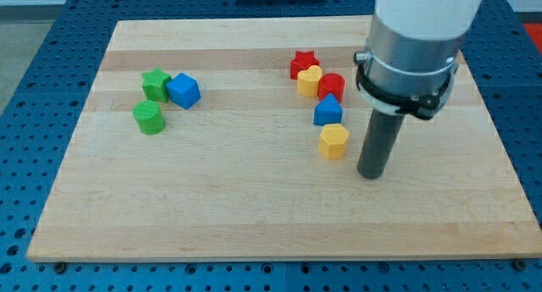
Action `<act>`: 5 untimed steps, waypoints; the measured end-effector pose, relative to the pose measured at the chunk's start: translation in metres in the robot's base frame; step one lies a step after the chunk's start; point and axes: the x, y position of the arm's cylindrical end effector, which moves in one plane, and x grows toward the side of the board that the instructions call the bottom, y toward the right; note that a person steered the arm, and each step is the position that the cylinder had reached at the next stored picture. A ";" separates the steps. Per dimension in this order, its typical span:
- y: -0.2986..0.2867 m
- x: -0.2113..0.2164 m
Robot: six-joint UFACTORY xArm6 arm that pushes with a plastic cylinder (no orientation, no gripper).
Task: Slide the blue triangle towards the green circle
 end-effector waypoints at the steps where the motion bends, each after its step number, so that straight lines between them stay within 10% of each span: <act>1: 0.004 -0.034; 5: -0.063 -0.084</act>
